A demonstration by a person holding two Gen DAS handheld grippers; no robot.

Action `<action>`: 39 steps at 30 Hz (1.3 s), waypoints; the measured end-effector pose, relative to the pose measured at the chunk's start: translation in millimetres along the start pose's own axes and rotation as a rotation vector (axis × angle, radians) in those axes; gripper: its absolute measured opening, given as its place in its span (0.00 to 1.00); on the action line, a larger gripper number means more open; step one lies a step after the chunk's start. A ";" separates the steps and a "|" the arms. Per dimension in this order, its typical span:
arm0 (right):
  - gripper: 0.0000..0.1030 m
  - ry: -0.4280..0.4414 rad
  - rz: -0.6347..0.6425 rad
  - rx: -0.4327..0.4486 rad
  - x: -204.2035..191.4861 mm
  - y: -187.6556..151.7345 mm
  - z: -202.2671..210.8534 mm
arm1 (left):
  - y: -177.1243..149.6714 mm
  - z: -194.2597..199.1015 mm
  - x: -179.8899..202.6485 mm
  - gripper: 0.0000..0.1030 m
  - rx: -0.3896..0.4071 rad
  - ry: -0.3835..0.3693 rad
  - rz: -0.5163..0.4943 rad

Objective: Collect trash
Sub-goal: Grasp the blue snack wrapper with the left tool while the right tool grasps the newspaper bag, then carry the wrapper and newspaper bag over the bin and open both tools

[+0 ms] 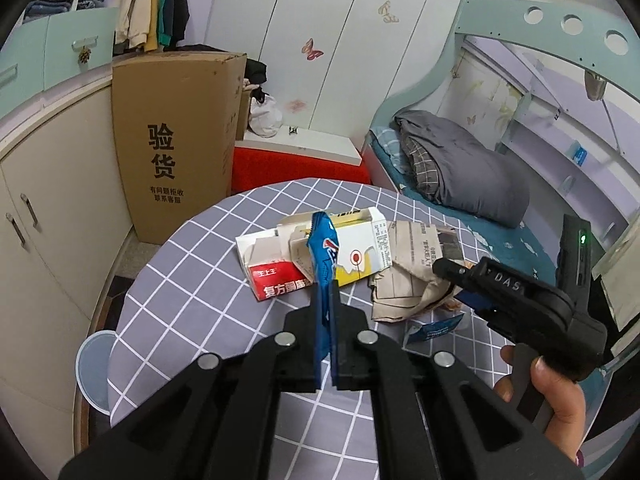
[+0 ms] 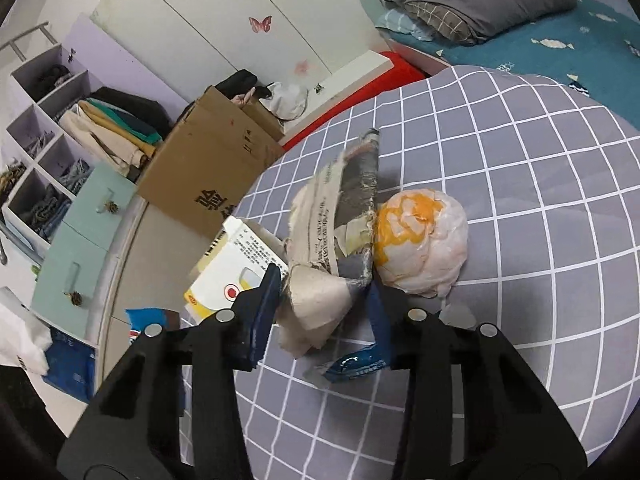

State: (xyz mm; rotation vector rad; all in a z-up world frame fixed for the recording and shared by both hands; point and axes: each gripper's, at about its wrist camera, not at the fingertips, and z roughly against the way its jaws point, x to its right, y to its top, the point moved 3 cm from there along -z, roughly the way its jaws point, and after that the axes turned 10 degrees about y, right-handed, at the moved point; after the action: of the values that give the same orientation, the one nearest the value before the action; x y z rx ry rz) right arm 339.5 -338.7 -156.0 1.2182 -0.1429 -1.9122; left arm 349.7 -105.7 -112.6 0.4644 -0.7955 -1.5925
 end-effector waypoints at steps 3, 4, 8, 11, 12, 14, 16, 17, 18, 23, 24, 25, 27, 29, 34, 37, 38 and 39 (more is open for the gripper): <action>0.35 -0.017 0.038 0.014 -2.2 -4.9 6.0 | 0.2 2.3 -4.4 0.03 -0.007 -0.014 0.013; 0.34 -0.019 0.054 0.019 -2.9 -6.0 9.6 | 0.9 3.1 -6.4 0.03 -0.005 -0.012 0.014; 0.31 -0.041 0.158 0.059 -19.2 -15.3 27.3 | 0.6 9.7 -13.4 0.03 0.001 -0.015 0.022; 0.30 -0.033 0.205 0.071 -31.0 -22.4 36.0 | -0.3 16.5 -17.5 0.03 0.007 -0.018 0.030; 0.29 -0.032 0.220 0.073 -35.0 -24.8 38.3 | -0.9 19.6 -18.6 0.03 0.010 -0.021 0.031; 0.29 -0.022 0.243 0.077 -43.1 -29.6 44.4 | -1.8 25.2 -20.1 0.03 0.016 -0.020 0.029; 0.29 -0.004 0.251 0.080 -48.9 -32.0 49.7 | -3.3 31.7 -22.2 0.03 0.024 -0.021 0.032; 0.29 0.007 0.255 0.088 -53.4 -33.5 53.5 | -3.7 34.4 -24.0 0.03 0.027 -0.023 0.036; 0.29 0.014 0.261 0.098 -57.6 -35.0 58.2 | -3.7 38.0 -27.1 0.03 0.031 -0.025 0.040; 0.29 0.030 0.327 0.171 -88.9 -43.2 84.2 | -3.0 55.1 -42.6 0.03 0.057 -0.026 0.062; 0.29 0.033 0.348 0.185 -97.5 -45.6 88.7 | -3.0 59.5 -46.9 0.03 0.064 -0.026 0.069; 0.29 0.033 0.364 0.191 -104.0 -47.5 90.5 | -3.0 62.4 -49.9 0.03 0.068 -0.026 0.074; 0.29 0.058 0.393 0.195 -120.3 -53.2 94.2 | -3.9 69.4 -59.0 0.03 0.080 -0.024 0.087; 0.29 0.097 0.407 0.176 -135.5 -61.7 92.7 | -5.9 74.3 -67.7 0.03 0.087 -0.020 0.101; 0.29 0.168 0.472 0.097 -179.0 -95.2 67.5 | -14.5 87.2 -114.5 0.03 0.106 0.032 0.160; 0.29 0.208 0.512 0.029 -204.9 -123.2 42.7 | -23.5 92.2 -152.2 0.03 0.103 0.076 0.208; 0.29 0.222 0.523 0.000 -214.1 -134.2 31.5 | -27.3 92.9 -164.9 0.03 0.098 0.090 0.224; 0.29 0.233 0.533 -0.024 -221.9 -143.9 21.2 | -33.0 93.2 -182.6 0.03 0.091 0.107 0.248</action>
State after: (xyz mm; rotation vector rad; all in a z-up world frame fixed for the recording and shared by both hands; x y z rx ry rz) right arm 276.3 -98.6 -62.4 1.2285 -0.2878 -1.3025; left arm 295.8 94.4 -98.2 0.4924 -0.8131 -1.2961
